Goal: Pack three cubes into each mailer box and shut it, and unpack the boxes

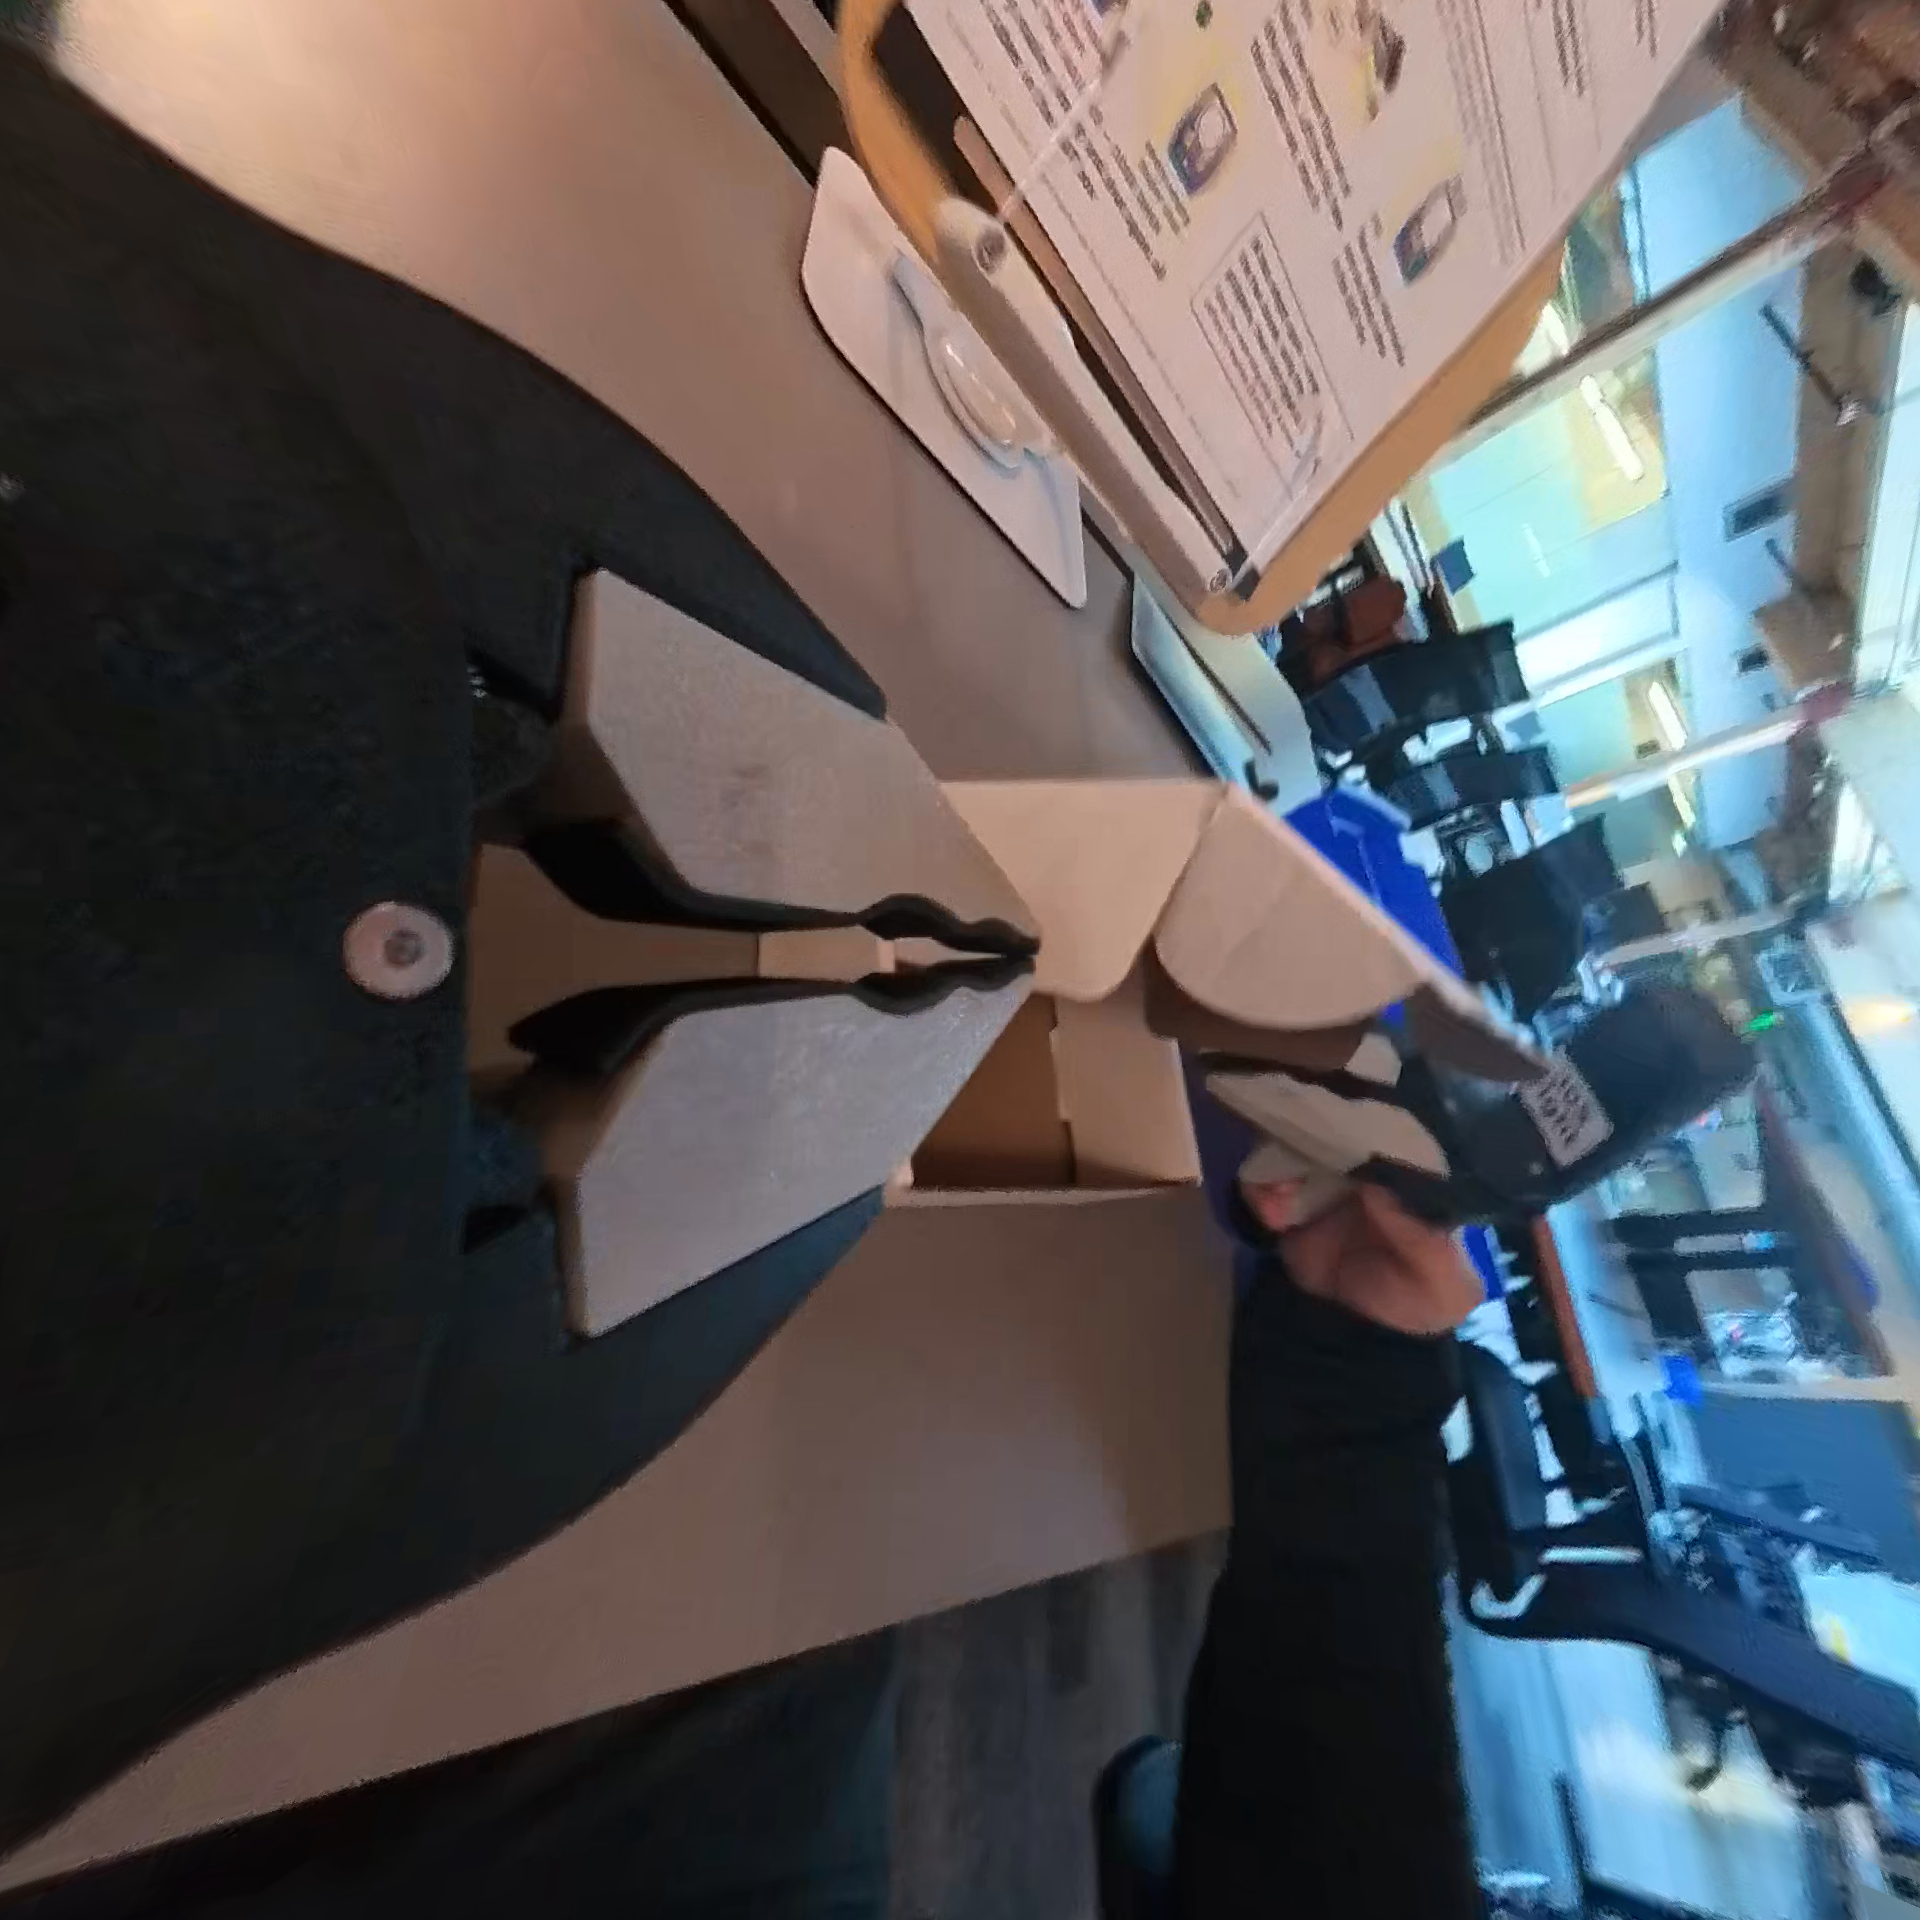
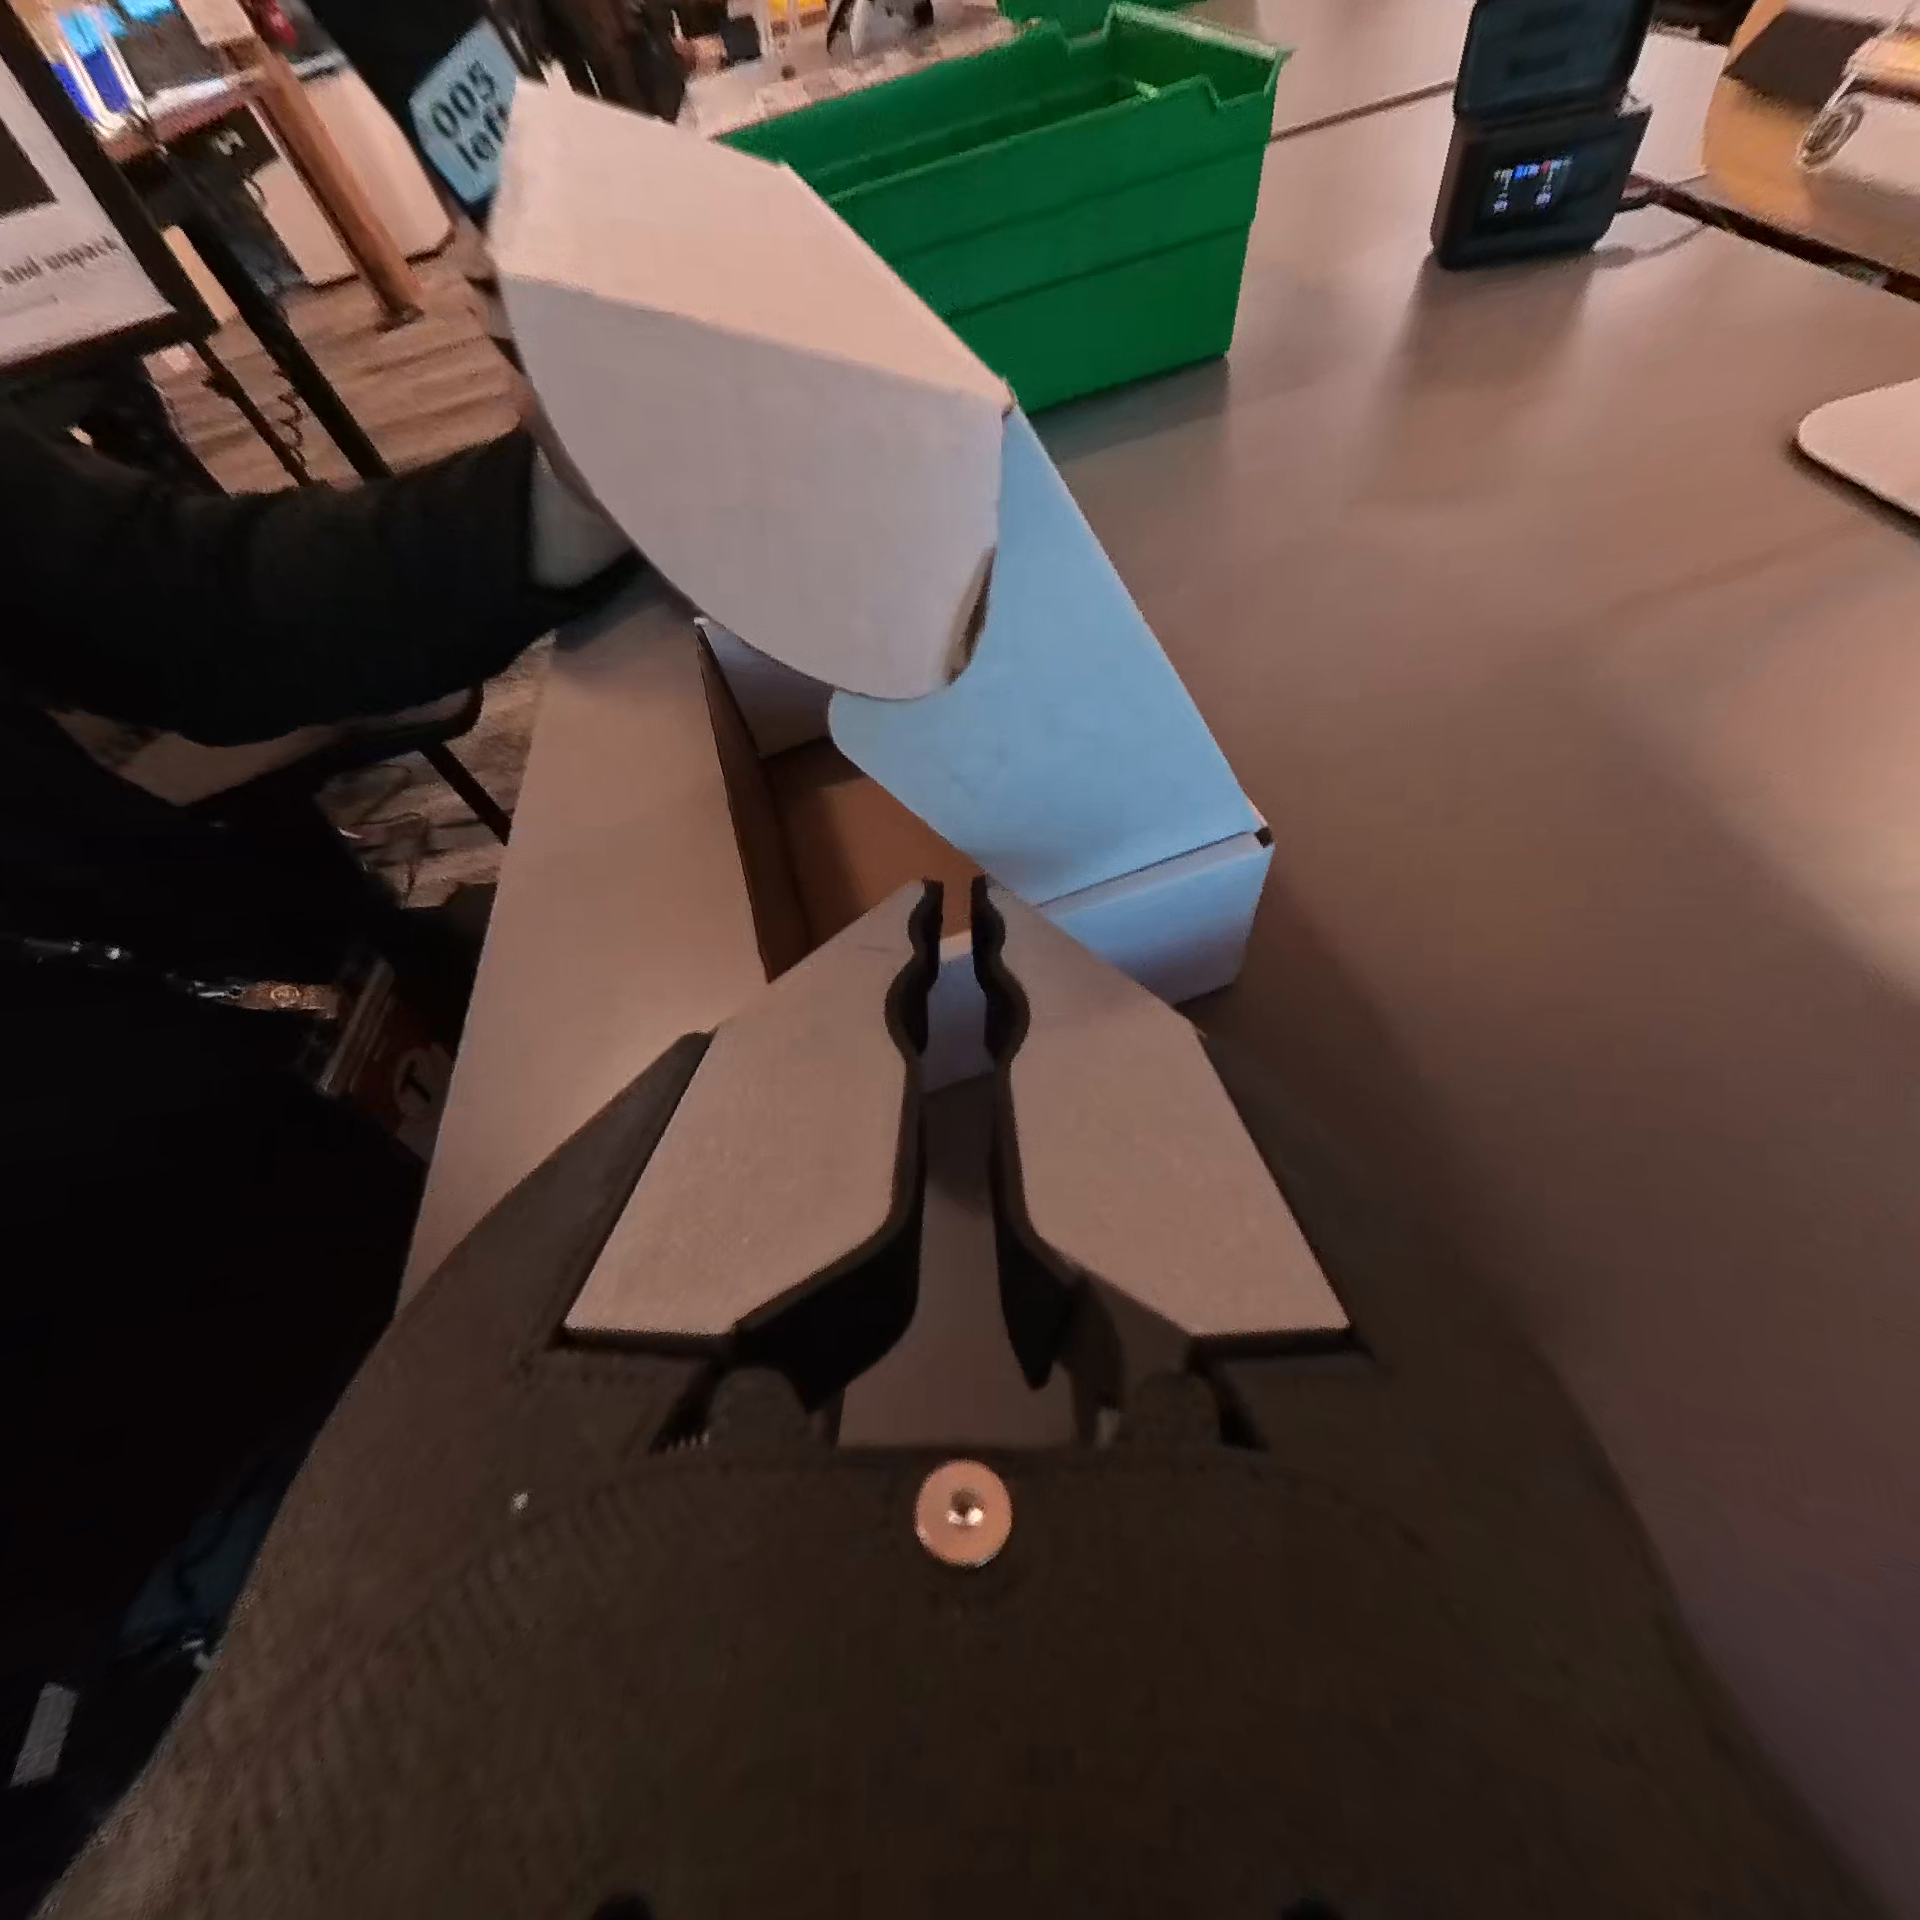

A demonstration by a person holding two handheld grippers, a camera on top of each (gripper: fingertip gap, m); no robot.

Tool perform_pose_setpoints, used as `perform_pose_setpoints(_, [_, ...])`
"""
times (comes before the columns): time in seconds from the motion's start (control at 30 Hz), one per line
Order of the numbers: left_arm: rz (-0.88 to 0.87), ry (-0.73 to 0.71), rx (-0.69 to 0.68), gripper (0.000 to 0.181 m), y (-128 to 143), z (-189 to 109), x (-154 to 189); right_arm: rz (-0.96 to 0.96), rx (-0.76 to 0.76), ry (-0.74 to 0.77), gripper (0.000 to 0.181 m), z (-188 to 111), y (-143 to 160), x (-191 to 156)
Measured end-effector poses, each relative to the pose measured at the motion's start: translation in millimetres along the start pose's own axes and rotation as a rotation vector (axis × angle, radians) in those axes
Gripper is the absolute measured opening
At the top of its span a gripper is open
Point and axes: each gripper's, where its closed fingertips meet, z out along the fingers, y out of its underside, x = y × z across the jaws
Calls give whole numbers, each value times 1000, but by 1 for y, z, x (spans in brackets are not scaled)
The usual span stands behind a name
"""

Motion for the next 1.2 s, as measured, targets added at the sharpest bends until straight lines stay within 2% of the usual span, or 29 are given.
perform_pose_setpoints(0.17, [-167, -116, 11, 0, 3, -2, -33, -14, 130, -53, 2, -13, -23, -12])
perform_pose_setpoints(0.3, [-282, -199, 50, 0, -5, -5, -62, -43, 327, -226, 0, -36, -55, -42])
perform_pose_setpoints(0.37, [-326, -206, 62, 0, -11, -3, -70, -48, 438, -259, 1, -50, -71, -48])
perform_pose_setpoints(0.4, [-352, -191, 59, 0, -13, 1, -71, -32, 487, -226, 0, -55, -78, -41])
perform_pose_setpoints(0.5, [-395, -115, 36, 5, -17, 20, -68, 77, 610, 2, 2, -63, -94, 1])
perform_pose_setpoints(0.63, [-465, -68, 151, 4, -36, 28, -79, 167, 656, 189, 5, -65, -97, 35])
perform_pose_setpoints(0.73, [-449, 42, 147, 0, -42, 34, -68, 173, 592, 267, 3, -54, -91, 48])
perform_pose_setpoints(0.87, [-338, 130, 19, 0, -24, 48, -42, 175, 470, 287, 0, -28, -83, 58])
perform_pose_setpoints(1.0, [-307, 251, -28, 0, -15, 52, -17, 145, 243, 4, 0, 11, -58, 20])
perform_pose_setpoints(1.13, [-267, 310, -163, 0, 14, 54, 3, 133, 63, -52, 0, 32, -26, 8])
perform_pose_setpoints(1.2, [-174, 286, -276, 0, 34, 56, 8, 101, 4, -42, 0, 39, -15, 7])
